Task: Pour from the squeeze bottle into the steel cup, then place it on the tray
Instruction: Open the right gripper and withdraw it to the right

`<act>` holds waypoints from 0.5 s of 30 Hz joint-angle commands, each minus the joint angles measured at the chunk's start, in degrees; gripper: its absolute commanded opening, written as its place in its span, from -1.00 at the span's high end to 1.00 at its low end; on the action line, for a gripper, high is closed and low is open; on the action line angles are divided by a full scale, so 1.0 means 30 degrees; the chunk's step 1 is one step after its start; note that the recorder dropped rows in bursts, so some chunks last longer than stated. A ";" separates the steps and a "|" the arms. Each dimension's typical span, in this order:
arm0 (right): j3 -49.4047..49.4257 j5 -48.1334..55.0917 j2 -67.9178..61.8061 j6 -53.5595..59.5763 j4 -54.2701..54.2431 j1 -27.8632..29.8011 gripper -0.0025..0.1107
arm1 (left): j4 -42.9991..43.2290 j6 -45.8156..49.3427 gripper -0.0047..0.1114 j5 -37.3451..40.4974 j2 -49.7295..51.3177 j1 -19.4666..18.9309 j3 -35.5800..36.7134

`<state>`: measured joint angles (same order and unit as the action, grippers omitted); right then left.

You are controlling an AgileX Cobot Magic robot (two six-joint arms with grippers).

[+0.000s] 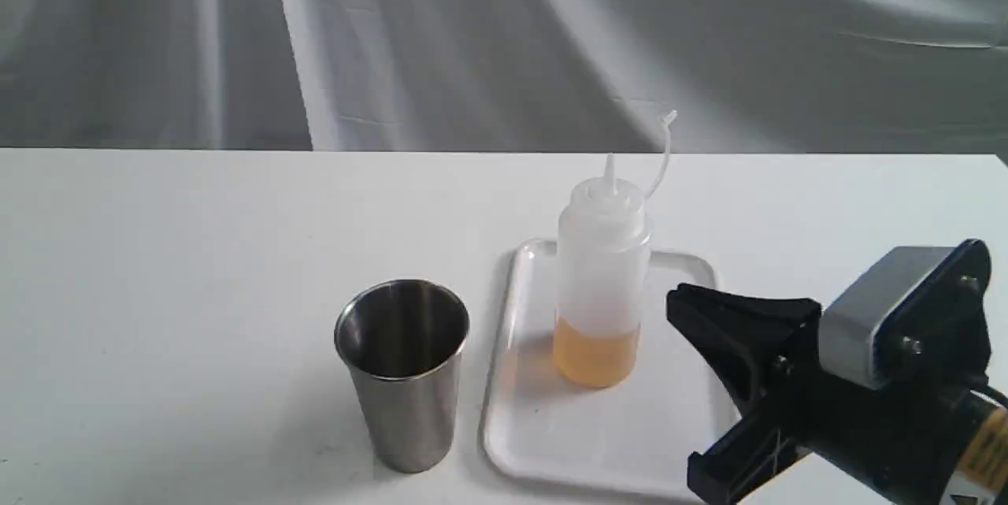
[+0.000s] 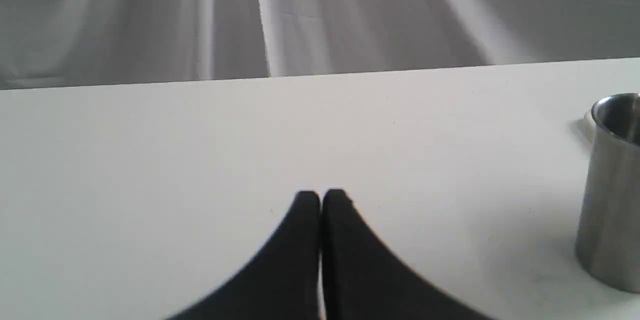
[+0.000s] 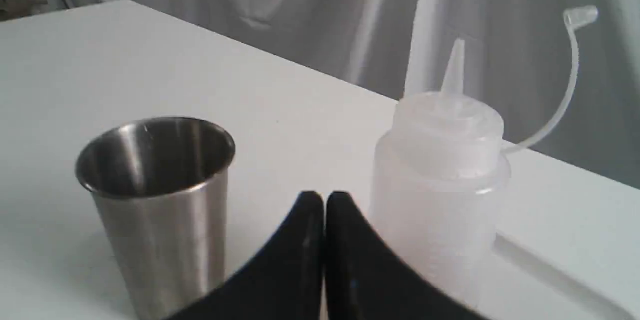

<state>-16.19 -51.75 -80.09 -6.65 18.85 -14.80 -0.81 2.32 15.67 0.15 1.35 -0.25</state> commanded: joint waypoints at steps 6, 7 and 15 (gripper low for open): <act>0.0118 0.3685 0.4121 -0.0799 0.0528 -0.0017 0.96 | -0.0020 -0.0117 0.92 -0.0145 -0.0049 -0.0030 0.0085; 0.0118 0.4016 0.4650 -0.0799 0.0528 -0.0017 0.96 | -0.0020 -0.0117 0.92 -0.0145 -0.0049 -0.0030 0.0085; 0.0266 0.6099 0.8095 -0.0962 0.0528 -0.0017 0.96 | -0.0020 -0.0117 0.92 -0.0145 -0.0049 -0.0030 0.0085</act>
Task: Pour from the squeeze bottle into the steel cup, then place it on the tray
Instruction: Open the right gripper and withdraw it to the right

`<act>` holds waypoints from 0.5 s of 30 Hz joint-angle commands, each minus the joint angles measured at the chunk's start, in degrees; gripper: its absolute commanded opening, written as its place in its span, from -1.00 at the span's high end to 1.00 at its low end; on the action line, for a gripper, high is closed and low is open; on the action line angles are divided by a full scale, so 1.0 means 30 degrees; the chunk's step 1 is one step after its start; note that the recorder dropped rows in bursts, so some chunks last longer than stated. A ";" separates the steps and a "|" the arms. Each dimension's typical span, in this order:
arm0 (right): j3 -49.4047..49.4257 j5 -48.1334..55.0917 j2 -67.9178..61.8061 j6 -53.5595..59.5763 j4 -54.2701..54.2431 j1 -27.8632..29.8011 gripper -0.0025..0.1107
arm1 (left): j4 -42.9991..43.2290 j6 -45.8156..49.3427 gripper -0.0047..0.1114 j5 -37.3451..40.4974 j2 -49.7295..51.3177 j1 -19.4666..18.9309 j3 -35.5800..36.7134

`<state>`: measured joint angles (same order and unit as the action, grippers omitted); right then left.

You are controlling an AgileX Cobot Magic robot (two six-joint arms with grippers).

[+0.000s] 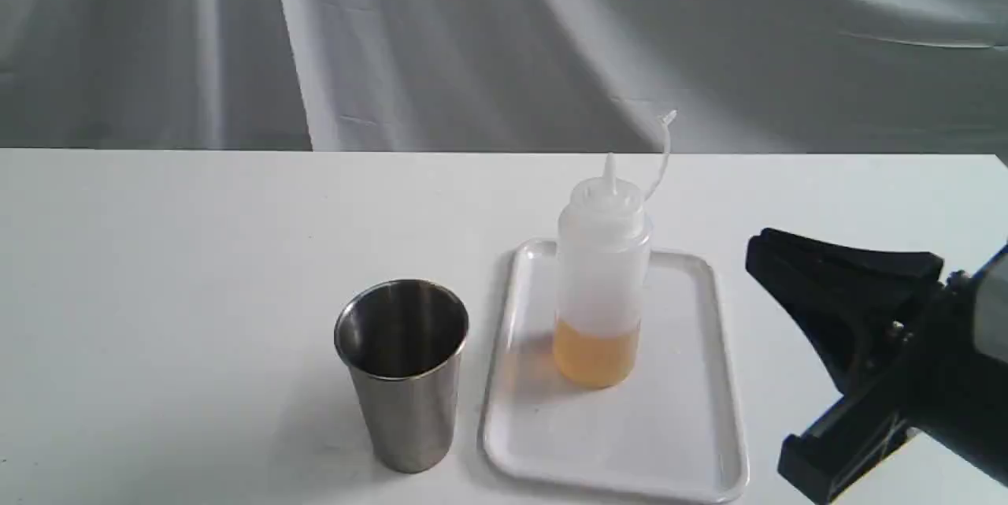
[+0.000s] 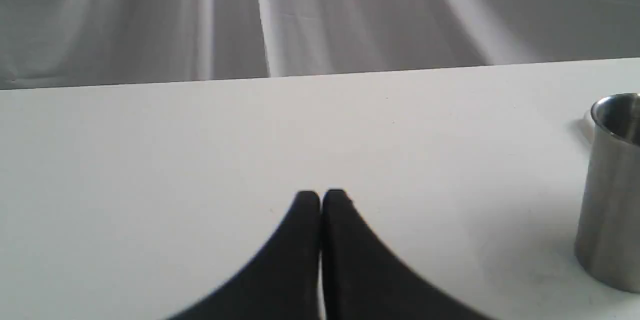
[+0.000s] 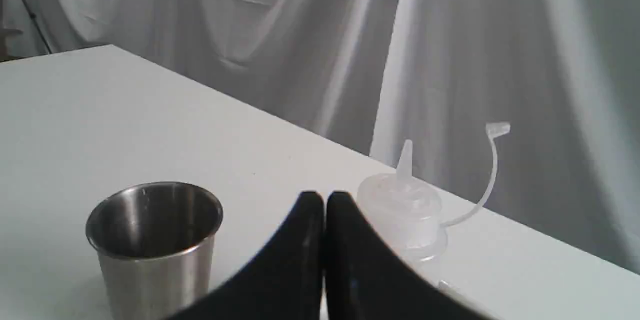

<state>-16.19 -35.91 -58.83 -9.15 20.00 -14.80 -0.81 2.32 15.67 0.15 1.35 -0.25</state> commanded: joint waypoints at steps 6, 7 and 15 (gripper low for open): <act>0.1811 0.0793 0.3415 -0.0171 0.0143 -0.0017 0.96 | -0.0020 -0.0078 0.92 -0.0145 -0.0049 -0.0030 0.0085; 0.2065 0.0793 0.3826 -0.0171 0.0239 -0.0017 0.96 | -0.0020 -0.0078 0.92 -0.0145 -0.0049 -0.0030 0.0085; 0.3513 0.0793 0.6228 -0.0171 0.1773 -0.0017 0.96 | -0.0020 -0.0115 0.92 -0.0145 -0.0049 -0.0030 0.0085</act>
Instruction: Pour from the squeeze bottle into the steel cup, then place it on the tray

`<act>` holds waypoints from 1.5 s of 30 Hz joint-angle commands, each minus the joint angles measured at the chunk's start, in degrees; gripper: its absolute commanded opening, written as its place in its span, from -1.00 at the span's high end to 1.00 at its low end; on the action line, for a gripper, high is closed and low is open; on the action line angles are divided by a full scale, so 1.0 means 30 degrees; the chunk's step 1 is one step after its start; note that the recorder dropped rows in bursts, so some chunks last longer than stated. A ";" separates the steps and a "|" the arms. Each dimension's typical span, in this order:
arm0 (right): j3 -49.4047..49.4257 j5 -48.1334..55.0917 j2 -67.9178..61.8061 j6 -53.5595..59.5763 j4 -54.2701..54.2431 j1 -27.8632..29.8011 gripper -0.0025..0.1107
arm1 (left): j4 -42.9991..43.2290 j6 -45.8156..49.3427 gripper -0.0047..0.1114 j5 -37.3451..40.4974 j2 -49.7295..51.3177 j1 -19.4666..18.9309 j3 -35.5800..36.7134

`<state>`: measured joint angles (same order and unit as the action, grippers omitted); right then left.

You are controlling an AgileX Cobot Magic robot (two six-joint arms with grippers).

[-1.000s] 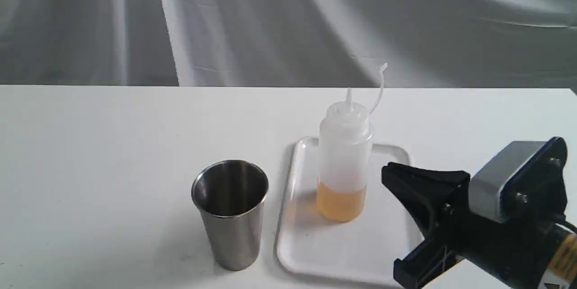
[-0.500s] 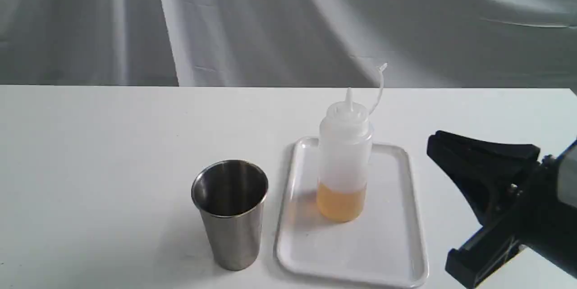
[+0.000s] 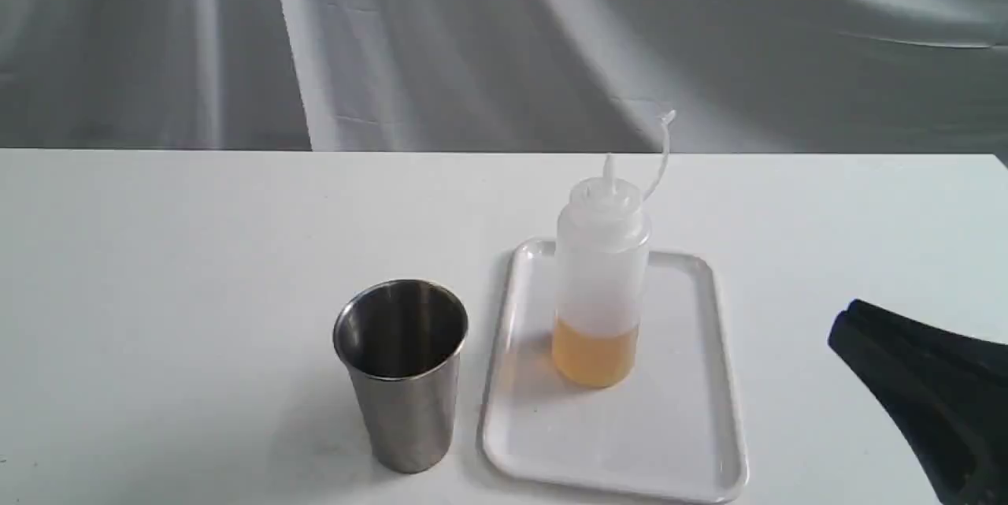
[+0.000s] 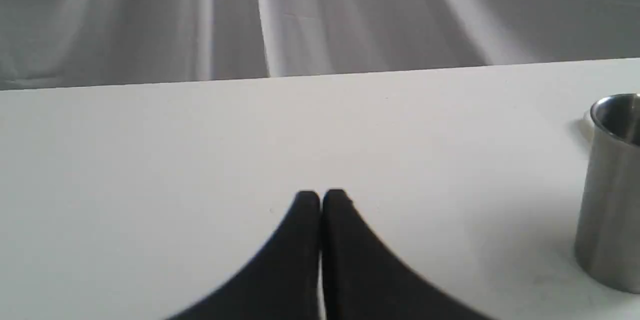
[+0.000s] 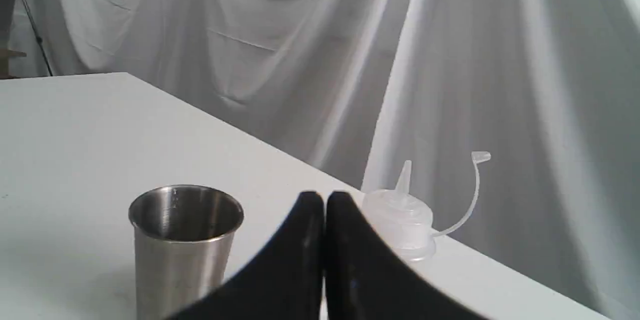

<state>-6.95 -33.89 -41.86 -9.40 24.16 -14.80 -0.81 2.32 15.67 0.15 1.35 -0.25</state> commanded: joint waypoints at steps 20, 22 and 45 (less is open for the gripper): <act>0.2318 -0.1579 0.1883 -0.0092 0.0620 -0.0048 0.96 | -0.0020 -0.0073 0.92 -0.0145 -0.0049 -0.0030 0.0085; 0.2318 -0.1045 0.2460 -0.0092 0.0290 0.0088 0.96 | -0.0020 -0.0073 0.92 -0.0145 -0.0049 -0.0030 0.0085; 0.2318 0.3550 0.9448 -0.0037 -0.1185 0.1695 0.96 | -0.0020 -0.0085 0.92 -0.0145 -0.0049 -0.0030 0.0085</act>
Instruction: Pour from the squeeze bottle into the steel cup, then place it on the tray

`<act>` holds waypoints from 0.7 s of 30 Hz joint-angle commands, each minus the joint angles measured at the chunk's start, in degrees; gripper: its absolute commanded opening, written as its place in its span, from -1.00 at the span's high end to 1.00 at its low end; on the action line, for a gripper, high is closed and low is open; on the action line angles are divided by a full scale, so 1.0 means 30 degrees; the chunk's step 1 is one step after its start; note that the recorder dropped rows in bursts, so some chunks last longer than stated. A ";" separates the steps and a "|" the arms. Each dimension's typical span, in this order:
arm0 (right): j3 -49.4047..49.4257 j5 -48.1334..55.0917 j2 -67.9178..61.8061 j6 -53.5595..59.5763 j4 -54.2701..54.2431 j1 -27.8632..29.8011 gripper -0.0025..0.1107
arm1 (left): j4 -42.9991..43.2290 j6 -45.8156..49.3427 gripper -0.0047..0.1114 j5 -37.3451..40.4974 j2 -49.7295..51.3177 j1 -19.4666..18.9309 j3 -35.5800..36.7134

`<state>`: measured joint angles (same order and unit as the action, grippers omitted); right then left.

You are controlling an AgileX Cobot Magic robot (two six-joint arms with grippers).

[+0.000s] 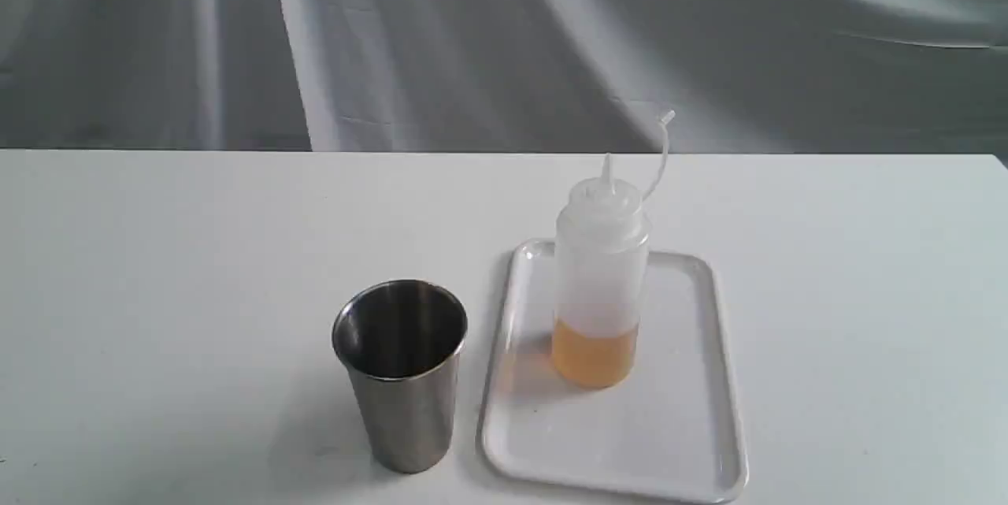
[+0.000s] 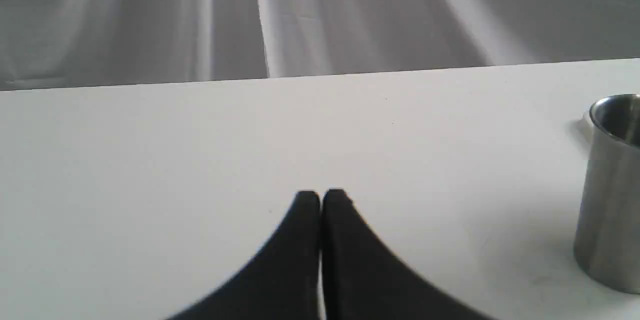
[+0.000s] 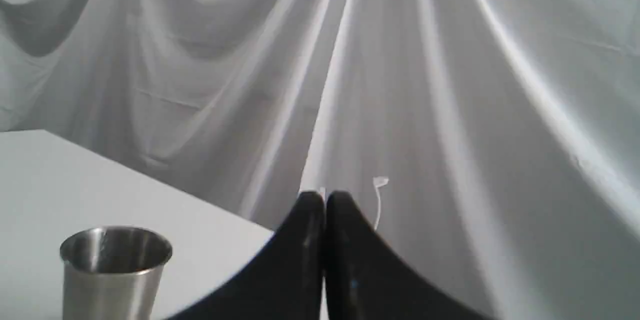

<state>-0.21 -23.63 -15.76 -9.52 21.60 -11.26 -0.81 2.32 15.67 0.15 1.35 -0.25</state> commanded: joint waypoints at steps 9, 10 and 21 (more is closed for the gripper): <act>0.0068 0.0129 0.2706 -0.0057 -0.0423 0.2441 0.96 | -0.0020 -0.0121 0.92 -0.0145 -0.0049 -0.0030 0.0085; 0.0068 0.0129 0.2895 -0.0057 -0.0462 0.2603 0.96 | -0.0020 -0.0121 0.92 -0.0145 -0.0049 -0.0030 0.0085; 0.0068 0.1818 0.4501 -0.0819 -0.0423 0.6120 0.96 | -0.0020 -0.0075 0.92 -0.0145 -0.0049 -0.0030 0.0085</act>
<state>-0.21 -20.53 -2.76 -10.69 20.63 5.17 -0.81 2.32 15.67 0.15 1.35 -0.25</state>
